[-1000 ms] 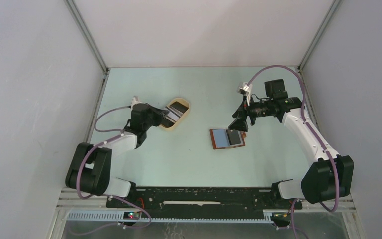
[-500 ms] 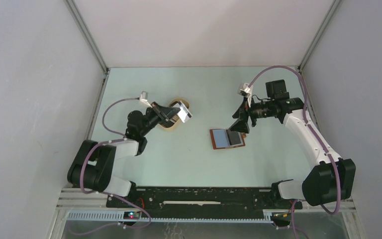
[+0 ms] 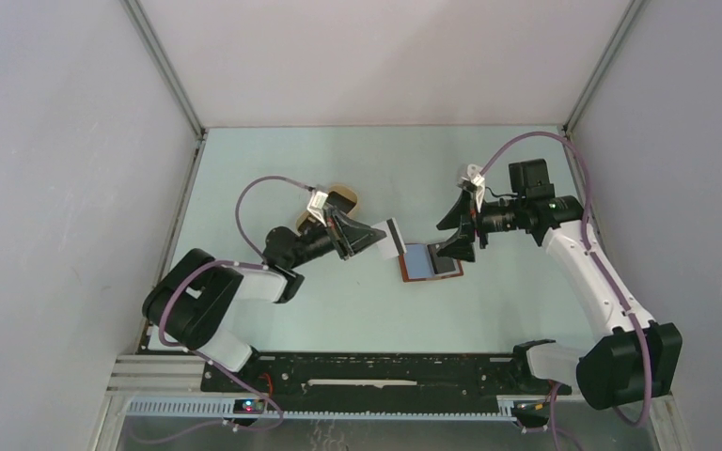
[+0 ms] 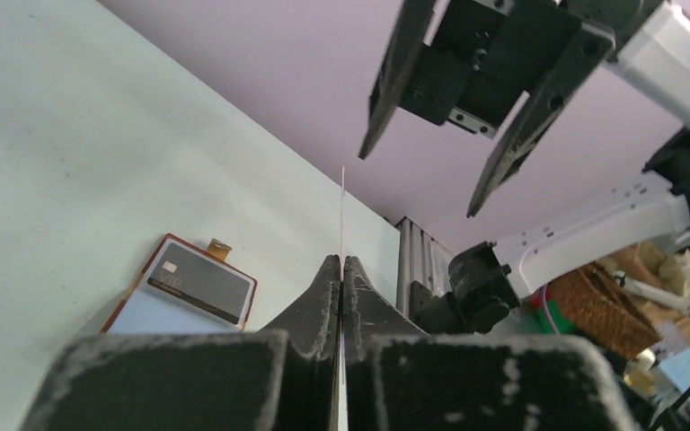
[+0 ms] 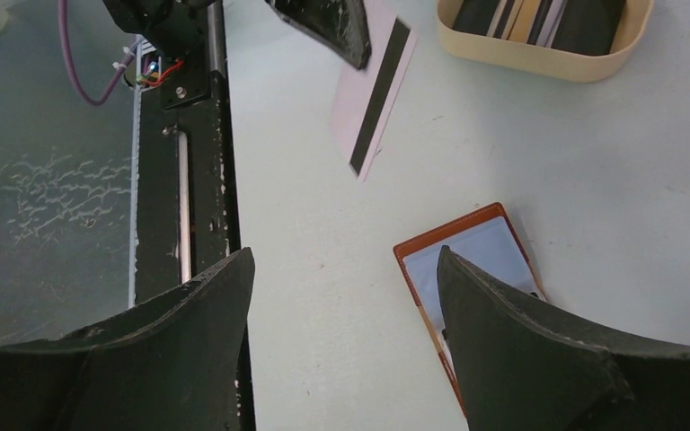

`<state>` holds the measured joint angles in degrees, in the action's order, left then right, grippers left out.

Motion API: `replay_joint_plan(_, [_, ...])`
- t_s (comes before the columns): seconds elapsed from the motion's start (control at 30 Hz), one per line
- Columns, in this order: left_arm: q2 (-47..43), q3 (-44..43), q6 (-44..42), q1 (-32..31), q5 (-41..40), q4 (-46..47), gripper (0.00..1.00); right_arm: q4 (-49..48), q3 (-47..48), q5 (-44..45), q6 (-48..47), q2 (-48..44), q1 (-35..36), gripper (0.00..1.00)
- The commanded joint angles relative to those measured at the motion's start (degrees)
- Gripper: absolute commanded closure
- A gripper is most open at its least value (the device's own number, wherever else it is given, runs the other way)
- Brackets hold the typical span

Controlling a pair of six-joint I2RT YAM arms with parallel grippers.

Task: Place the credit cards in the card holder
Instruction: Insert the credit card into the card holder.

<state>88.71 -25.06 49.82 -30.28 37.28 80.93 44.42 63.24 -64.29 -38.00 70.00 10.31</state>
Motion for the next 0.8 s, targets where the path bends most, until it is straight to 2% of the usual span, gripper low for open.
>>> replay_joint_plan(0.0, [-0.83,-0.95,-8.58,-3.91,-0.89,4.26,1.0,-1.37,-0.06,-2.49,0.6,1.02,2.33,0.17])
replay_joint_plan(0.13, [0.85,-1.4,-10.79,-6.54,-2.42,4.24,1.0,-1.42,-0.13,-1.49,0.21,2.88,5.89,0.17])
replay_joint_plan(0.47, [1.44,-1.13,-14.75,-9.03,-3.29,3.72,1.0,-3.95,-0.13,-2.0,4.68,5.85,8.5,0.19])
replay_joint_plan(0.67, [2.01,-1.95,-15.37,-10.36,-1.68,3.54,1.0,-6.55,-0.08,-1.31,9.1,5.6,8.5,0.23])
replay_joint_plan(0.77, [2.75,-2.68,-15.21,-10.87,-0.7,3.45,1.0,-7.43,-0.11,-2.99,11.09,6.16,8.48,0.3])
